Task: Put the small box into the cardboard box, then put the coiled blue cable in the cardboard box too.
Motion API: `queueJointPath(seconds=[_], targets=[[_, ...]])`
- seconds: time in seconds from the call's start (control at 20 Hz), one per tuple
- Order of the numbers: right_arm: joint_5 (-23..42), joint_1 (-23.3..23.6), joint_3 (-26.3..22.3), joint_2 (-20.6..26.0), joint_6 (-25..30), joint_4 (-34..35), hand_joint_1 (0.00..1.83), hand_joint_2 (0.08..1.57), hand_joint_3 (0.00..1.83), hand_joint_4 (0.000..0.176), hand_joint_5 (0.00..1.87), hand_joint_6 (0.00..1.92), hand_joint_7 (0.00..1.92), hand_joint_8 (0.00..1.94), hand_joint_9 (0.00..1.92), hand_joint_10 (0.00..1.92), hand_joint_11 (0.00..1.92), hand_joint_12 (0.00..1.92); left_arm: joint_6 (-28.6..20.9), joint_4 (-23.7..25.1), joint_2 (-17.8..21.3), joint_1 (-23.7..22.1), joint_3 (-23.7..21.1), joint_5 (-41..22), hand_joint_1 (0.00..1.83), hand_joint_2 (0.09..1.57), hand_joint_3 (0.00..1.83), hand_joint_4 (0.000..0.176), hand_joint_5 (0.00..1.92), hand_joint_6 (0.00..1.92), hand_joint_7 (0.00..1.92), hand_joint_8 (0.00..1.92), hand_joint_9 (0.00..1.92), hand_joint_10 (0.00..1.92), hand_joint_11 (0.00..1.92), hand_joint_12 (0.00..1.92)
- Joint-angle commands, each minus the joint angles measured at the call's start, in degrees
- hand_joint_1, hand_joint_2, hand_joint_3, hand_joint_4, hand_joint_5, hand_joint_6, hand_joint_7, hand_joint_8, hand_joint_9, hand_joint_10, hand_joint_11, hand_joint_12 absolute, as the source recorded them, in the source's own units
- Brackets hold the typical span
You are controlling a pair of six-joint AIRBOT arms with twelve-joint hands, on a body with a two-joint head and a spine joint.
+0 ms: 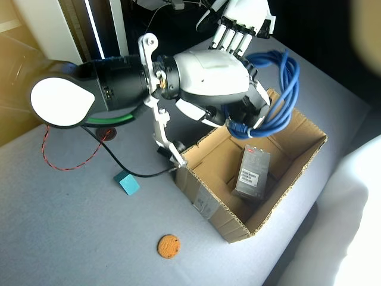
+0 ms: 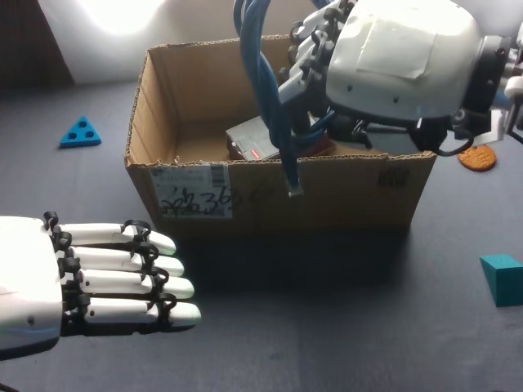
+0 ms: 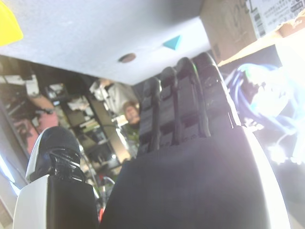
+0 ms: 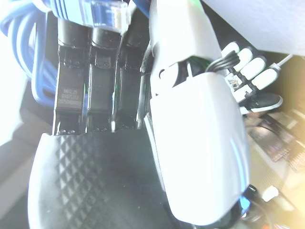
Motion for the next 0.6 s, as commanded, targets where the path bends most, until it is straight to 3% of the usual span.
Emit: queueJointPath(seconds=[0.0, 0.2, 0.25, 0.3, 0.45, 0.5, 0.55], targets=[[6.0, 1.0, 0.4, 0.3, -0.4, 2.4, 1.39, 1.06, 0.0, 0.0, 1.02, 0.87, 1.1, 0.71, 1.02, 1.06, 0.81, 1.15, -0.1, -2.3, 0.0, -0.6, -0.1, -5.6, 0.19, 1.17, 0.0, 0.0, 0.21, 0.0, 0.2, 0.0, 0.17, 0.0, 0.0, 0.33], [5.4, 0.9, 3.4, -1.1, -0.4, 4.2, 1.39, 1.07, 0.0, 0.0, 1.0, 0.9, 1.08, 0.76, 1.0, 1.08, 0.8, 1.16, -0.1, -2.3, 0.0, -0.6, -0.2, -5.6, 0.18, 1.17, 0.0, 0.0, 0.2, 0.0, 0.19, 0.0, 0.17, 0.0, 0.0, 0.33], [5.3, 0.9, 4.0, -1.4, -0.4, 4.4, 1.5, 1.08, 0.0, 0.0, 0.99, 0.85, 1.08, 0.72, 1.06, 0.92, 0.77, 1.53, -0.1, -2.3, 0.0, -0.6, -0.2, -5.6, 0.19, 1.16, 0.0, 0.0, 0.22, 0.0, 0.21, 0.0, 0.19, 0.0, 0.0, 0.41], [5.2, 0.7, 4.6, -1.8, -0.4, 4.5, 1.41, 1.07, 0.0, 0.0, 0.98, 0.9, 1.09, 0.75, 1.04, 1.02, 0.77, 1.26, -0.1, -2.3, 0.0, -0.6, -0.2, -5.6, 0.21, 1.16, 0.0, 0.0, 0.25, 0.0, 0.24, 0.01, 0.23, 0.01, 0.0, 0.46], [4.9, 0.0, 5.7, -2.4, -0.4, 4.9, 1.39, 1.07, 0.0, 0.0, 0.96, 0.94, 1.08, 0.78, 1.04, 1.03, 0.82, 1.13, -0.1, -2.3, 0.0, -0.6, -0.1, -5.6, 0.21, 1.16, 0.0, 0.0, 0.22, 0.0, 0.22, 0.0, 0.2, 0.0, 0.0, 0.4], [4.8, -0.2, 5.9, -2.6, -0.4, 4.9, 1.48, 1.08, 0.0, 0.0, 0.94, 0.93, 1.07, 0.78, 1.07, 0.92, 0.77, 1.43, -0.1, -2.2, 0.0, -0.6, -0.1, -5.6, 0.23, 1.16, 0.0, 0.0, 0.22, 0.0, 0.21, 0.0, 0.18, 0.0, 0.0, 0.38], [4.7, -0.4, 6.1, -2.6, -0.4, 4.9, 1.5, 1.07, 0.0, 0.0, 0.94, 0.91, 1.08, 0.76, 1.09, 0.9, 0.77, 1.49, -0.1, -2.2, 0.0, -0.6, -0.1, -5.6, 0.21, 1.17, 0.0, 0.0, 0.22, 0.0, 0.21, 0.0, 0.18, 0.0, 0.0, 0.37]])
